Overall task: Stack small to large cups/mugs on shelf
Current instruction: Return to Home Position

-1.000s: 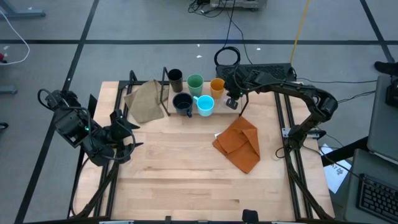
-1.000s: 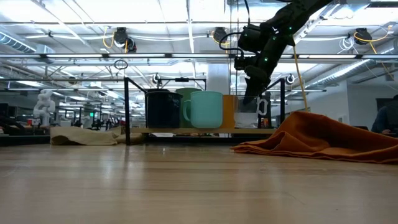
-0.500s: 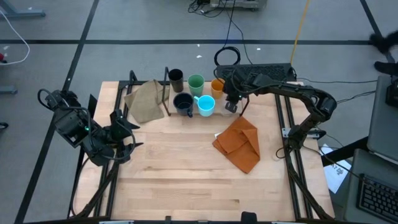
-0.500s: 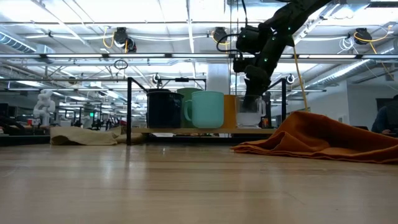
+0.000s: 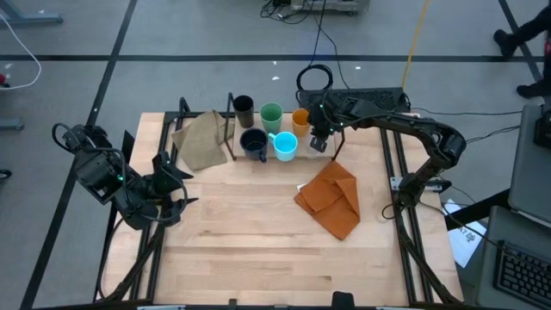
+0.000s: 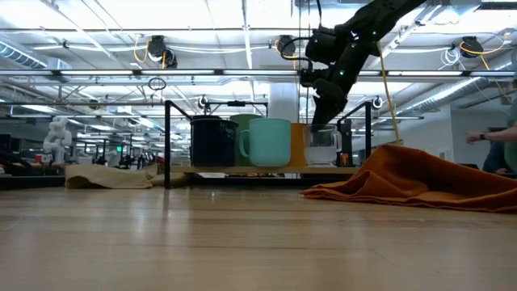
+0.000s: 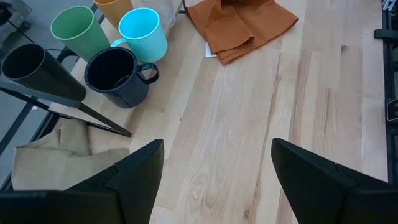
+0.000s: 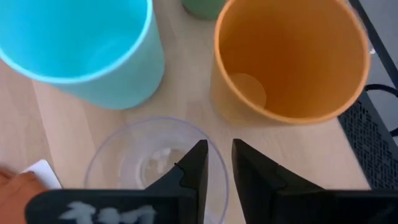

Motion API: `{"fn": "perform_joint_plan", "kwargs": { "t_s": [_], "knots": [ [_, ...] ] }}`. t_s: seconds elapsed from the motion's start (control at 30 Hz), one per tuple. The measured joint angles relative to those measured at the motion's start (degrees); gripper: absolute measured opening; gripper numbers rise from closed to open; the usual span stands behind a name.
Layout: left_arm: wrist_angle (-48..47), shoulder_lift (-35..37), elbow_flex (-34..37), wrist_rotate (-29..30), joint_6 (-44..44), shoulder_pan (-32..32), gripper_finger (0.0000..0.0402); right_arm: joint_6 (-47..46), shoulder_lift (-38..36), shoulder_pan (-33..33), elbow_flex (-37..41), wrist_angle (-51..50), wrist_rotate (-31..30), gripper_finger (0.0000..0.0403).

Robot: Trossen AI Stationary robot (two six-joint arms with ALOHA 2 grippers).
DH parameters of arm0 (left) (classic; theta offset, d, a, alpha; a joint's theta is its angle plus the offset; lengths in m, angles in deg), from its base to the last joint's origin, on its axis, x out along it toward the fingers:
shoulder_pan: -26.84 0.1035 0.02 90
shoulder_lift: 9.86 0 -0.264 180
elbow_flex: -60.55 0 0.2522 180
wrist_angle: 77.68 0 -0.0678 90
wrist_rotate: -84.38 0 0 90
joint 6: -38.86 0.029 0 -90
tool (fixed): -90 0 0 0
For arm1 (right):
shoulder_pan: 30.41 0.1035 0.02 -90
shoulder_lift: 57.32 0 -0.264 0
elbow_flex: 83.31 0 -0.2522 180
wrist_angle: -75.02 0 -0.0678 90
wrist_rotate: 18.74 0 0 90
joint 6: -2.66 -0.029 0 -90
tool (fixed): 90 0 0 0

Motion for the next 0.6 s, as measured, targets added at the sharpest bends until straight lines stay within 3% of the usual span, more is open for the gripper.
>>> {"fn": "perform_joint_plan", "kwargs": {
  "t_s": [0.33, 0.6],
  "knots": [
    [0.0, 0.0, 0.0, -0.9, -0.1, 0.0, 0.0298, -0.2, 0.0, 0.0, -1.2, -3.3, 0.2, 0.007],
    [0.0, 0.0, 0.0, -0.9, 0.3, 0.0, 0.0298, -1.3, -5.5, 0.9, -1.3, -2.7, 0.0, 0.0124]
  ]
}}
